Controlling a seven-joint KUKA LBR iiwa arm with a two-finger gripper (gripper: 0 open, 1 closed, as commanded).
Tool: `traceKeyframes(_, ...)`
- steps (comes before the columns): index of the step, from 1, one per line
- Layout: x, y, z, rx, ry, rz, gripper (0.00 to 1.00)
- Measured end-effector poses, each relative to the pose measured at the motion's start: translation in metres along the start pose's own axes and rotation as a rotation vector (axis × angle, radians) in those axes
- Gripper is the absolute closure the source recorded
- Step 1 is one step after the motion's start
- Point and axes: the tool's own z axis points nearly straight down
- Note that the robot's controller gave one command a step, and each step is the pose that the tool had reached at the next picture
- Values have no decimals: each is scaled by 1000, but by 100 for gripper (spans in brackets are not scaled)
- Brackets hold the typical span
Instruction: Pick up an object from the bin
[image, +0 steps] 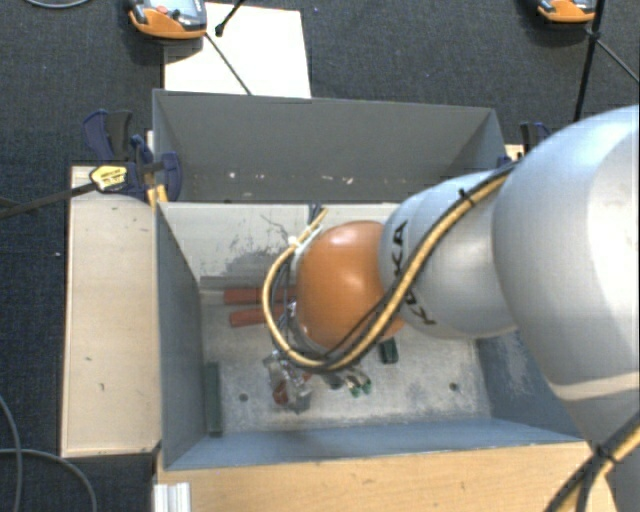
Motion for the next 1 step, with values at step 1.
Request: traceKeyframes(1,-20,13,-144,0,-1,-13,100)
